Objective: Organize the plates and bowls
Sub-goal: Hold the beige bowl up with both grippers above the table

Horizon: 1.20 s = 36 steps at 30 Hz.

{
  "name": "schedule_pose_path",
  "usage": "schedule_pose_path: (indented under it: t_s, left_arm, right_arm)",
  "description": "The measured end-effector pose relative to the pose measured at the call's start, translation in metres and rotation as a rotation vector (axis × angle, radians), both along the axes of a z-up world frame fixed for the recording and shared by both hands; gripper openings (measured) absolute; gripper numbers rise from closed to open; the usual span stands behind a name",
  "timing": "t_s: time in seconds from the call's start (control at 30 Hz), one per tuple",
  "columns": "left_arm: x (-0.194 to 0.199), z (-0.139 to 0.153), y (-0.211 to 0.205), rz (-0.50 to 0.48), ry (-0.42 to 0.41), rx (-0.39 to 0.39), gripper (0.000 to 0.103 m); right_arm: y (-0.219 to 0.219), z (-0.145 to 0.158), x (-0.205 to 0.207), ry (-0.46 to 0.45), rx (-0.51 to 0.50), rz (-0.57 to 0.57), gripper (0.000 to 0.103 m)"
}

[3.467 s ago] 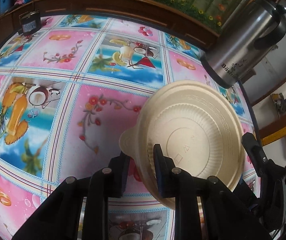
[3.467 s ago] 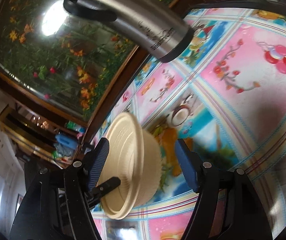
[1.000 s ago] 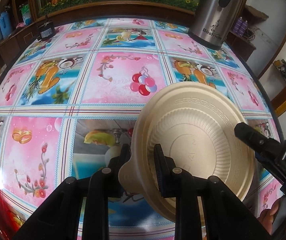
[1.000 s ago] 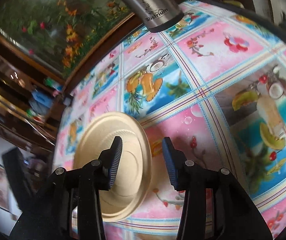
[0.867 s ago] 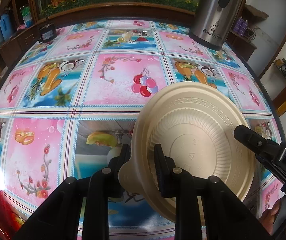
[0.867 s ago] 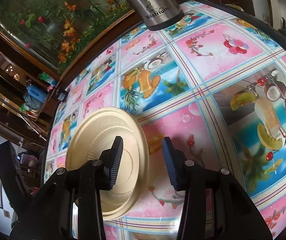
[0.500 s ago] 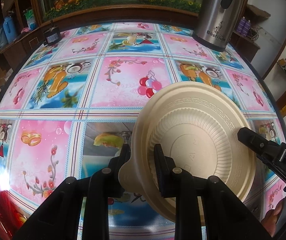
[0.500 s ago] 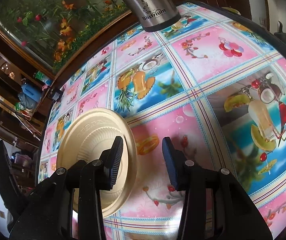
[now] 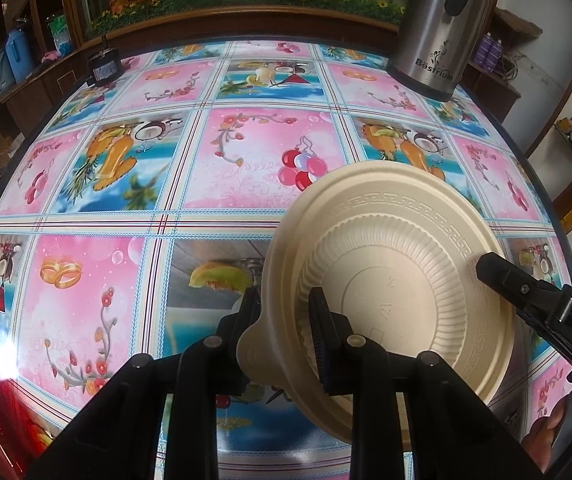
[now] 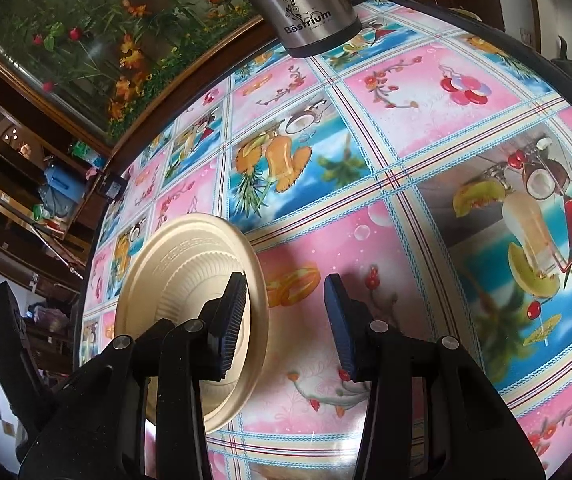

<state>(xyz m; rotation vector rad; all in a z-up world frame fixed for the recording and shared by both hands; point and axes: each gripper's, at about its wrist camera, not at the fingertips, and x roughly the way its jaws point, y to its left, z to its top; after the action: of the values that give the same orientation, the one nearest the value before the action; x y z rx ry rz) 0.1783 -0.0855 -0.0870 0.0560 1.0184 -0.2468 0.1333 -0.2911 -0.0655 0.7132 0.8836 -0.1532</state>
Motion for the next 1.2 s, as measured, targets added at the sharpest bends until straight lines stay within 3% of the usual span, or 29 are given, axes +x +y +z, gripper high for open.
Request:
schedule_pose_path:
  t_s: [0.37,0.83,1.2]
  left_arm:
    - [0.0013,-0.0022,0.0008,0.006,0.012,-0.007,0.027]
    - [0.0012,-0.0029,0.0006,0.009,0.013,-0.003,0.028]
    - [0.0016,-0.0039,0.001,0.012,0.013,0.002,0.03]
  right_arm:
    - [0.0064,0.0003,0.0013,0.009,-0.041,0.017,0.034]
    - [0.0062,-0.0031,-0.0007,0.016,0.007,0.023,0.034]
    - [0.0082,-0.0014,-0.0004,0.012,-0.025,0.017,0.034]
